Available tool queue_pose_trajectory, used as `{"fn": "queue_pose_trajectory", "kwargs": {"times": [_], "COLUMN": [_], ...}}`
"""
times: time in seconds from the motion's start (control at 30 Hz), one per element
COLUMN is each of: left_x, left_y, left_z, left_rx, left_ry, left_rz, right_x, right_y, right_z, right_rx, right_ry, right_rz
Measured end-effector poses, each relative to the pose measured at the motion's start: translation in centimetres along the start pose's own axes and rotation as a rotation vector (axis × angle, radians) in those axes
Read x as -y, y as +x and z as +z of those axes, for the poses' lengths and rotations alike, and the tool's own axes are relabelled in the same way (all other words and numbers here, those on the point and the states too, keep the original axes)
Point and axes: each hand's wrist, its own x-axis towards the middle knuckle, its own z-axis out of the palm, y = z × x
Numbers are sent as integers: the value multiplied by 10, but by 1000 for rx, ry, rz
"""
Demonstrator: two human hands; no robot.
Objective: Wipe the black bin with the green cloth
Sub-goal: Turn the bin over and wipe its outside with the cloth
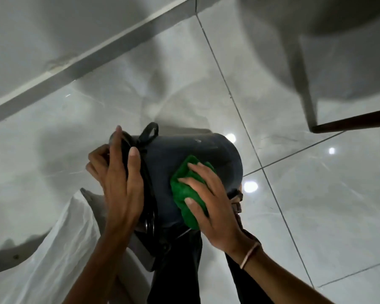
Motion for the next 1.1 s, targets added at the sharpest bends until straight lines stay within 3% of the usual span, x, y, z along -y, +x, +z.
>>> {"fn": "queue_pose_trajectory", "kwargs": {"times": [0.1,0.23,0.33,0.4,0.53,0.6,0.67,0.77,0.83,0.93,1.1], "left_x": [1,9,8,8,11,15,15,3,-10,-16,2], "left_y": [-1,-19,-34,-39,-47,-51,-50,-45,-45,-42,-38], "left_z": [5,5,10,14,17,18,18,23,28,29,19], "left_rx": [54,82,85,102,141,145,142,157,166,146,95], "left_ry": [-23,-20,11,36,43,46,33,63,90,73,-12], "left_rz": [-41,-29,37,63,145,158,153,168,172,152,67], "right_x": [-28,-68,-84,-67,-3,-5,-35,-88,-106,-80,10], "right_y": [-6,50,101,106,36,-5,-15,27,70,96,-8], "right_z": [0,-16,-32,-26,-4,-6,-22,-44,-53,-45,-7], "right_rx": [-72,-260,-235,-112,10,57,29,-95,-77,65,66], "right_ry": [-55,21,53,58,104,104,76,73,135,177,82], "right_rz": [127,467,677,599,107,-12,128,589,753,640,66]}}
